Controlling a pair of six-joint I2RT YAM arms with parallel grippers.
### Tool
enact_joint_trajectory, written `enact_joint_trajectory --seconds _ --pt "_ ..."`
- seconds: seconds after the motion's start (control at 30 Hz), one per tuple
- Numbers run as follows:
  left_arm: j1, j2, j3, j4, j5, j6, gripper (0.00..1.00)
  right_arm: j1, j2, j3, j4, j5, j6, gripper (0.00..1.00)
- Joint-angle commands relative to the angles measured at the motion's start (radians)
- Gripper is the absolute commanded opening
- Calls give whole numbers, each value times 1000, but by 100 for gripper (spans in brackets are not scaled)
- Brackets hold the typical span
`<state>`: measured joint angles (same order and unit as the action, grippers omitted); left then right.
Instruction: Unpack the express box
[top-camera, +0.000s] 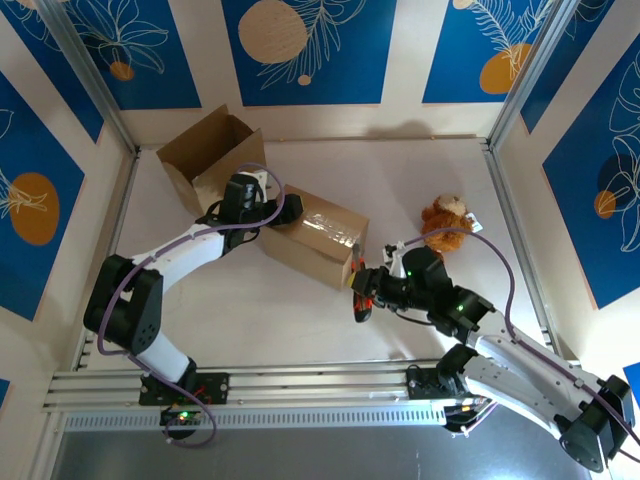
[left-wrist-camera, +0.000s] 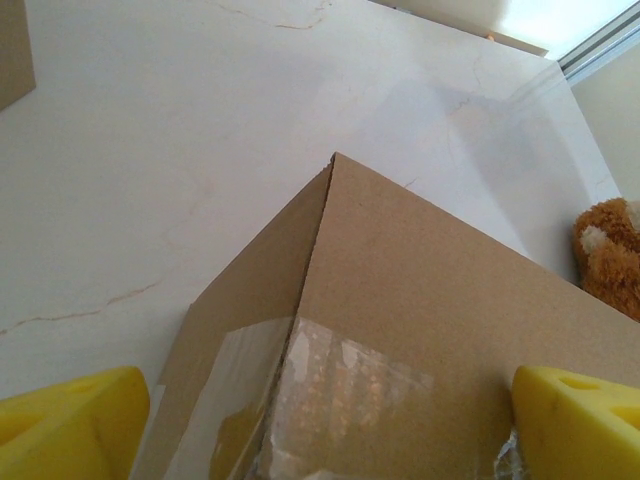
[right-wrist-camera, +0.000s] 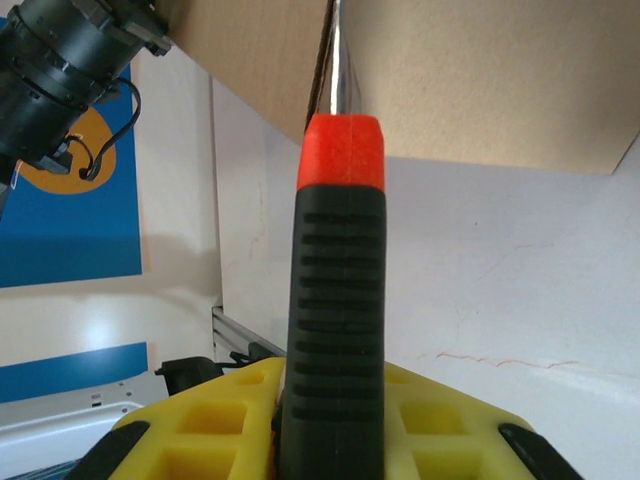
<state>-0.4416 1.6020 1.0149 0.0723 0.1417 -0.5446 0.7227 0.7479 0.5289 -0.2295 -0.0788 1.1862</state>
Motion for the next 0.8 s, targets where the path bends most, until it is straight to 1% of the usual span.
enact_joint_trajectory --seconds 0.0,0.23,0.3,0.37,0.43,0.53,0.63,0.7,0.77 --pt "-5 101 -67 -185 -65 2 92 50 -27 -4 -56 -87 22 0" --pt "-5 102 -65 -184 -62 2 92 61 -66 13 -111 -55 21 0" --pt "-5 99 -60 -187 -59 3 92 54 -82 47 -184 -10 -2 0" --pt "-6 85 -39 -209 -46 13 93 26 -104 96 -287 49 -43 0" --pt "-8 50 7 -259 -40 34 94 -37 -125 173 -420 104 -97 0" --pt "-8 -12 134 -394 -53 97 97 -171 -122 252 -573 121 -187 0" --pt "-8 -35 309 -556 -83 176 97 -265 -75 274 -636 125 -255 0" --pt "-8 -24 426 -635 -112 225 96 -266 -27 271 -646 169 -266 0" --pt "-6 26 553 -702 -134 270 91 -234 30 262 -631 222 -252 0"
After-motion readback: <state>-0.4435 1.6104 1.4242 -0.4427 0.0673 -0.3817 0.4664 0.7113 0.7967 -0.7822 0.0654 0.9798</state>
